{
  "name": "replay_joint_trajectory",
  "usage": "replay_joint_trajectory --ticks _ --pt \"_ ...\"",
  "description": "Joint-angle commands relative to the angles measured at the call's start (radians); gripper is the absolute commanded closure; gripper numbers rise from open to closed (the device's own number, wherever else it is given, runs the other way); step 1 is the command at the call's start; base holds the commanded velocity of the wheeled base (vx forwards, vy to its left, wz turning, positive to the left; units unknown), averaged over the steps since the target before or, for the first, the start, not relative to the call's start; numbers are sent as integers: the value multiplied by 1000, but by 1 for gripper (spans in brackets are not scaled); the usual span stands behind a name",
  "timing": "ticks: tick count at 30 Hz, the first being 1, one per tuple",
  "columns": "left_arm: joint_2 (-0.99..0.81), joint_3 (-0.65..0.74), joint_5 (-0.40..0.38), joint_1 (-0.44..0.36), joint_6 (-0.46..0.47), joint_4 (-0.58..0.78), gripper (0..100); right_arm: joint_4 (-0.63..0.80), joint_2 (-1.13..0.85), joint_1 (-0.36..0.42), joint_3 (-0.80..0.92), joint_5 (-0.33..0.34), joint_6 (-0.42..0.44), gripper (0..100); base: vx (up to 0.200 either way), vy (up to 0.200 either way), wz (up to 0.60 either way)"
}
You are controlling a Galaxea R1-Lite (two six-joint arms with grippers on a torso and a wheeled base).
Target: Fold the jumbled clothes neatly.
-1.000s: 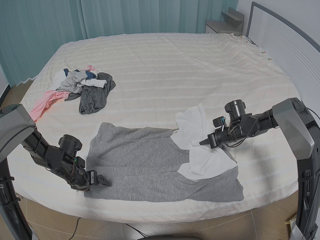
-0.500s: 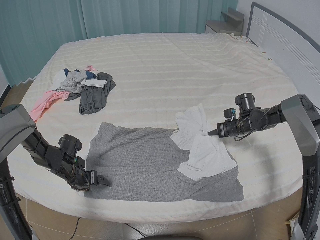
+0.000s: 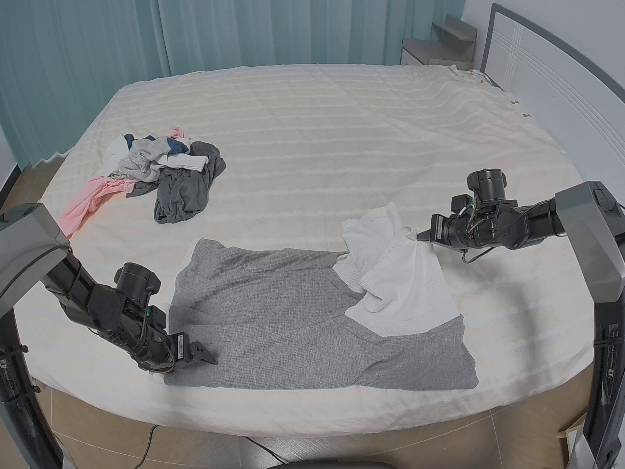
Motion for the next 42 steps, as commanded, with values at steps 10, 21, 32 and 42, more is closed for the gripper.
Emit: replay_joint_trajectory --ticks 10,21,32,42 --pt "0 0 0 -2 -2 -1 0 10 -7 -5 44 -55 6 100 0 0 0" --pt "0 0 0 -2 -2 -1 0 10 -19 -31 57 -64 8 100 0 0 0" --pt "2 0 2 -8 -32 -21 0 7 -32 -32 69 -92 38 0 0 0 0" --pt "2 1 0 -8 -32 -22 0 27 -168 70 98 -64 89 0 0 0 0"
